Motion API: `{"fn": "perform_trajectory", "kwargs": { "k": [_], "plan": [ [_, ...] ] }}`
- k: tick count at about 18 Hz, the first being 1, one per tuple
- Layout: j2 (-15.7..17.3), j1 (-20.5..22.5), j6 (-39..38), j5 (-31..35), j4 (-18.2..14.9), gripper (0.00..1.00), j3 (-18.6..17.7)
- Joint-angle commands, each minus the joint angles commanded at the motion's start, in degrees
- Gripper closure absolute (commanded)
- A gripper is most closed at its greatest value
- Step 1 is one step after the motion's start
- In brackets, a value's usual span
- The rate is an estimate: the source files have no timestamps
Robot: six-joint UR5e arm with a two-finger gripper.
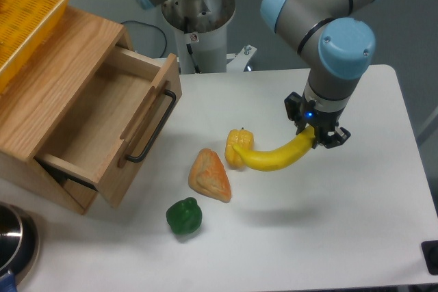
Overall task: Place the banana in the top drawer
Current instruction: 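Lift the gripped yellow banana up off the table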
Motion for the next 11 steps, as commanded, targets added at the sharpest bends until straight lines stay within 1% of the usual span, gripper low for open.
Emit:
{"fn": "perform_trajectory", "kwargs": {
  "k": [4,8,9,11],
  "plan": [
    [2.1,0.0,-0.5,0.1,-2.9,0.85,0.2],
    [5.4,0.1,-1.0,0.1,-7.9,0.85,-0.4],
    [6.2,0.2,-1.7,0.2,-9.6,0.85,-0.4],
    [7.6,0.4,-2.4,0.2,-11.8,0.85,-0.4]
  ]
}}
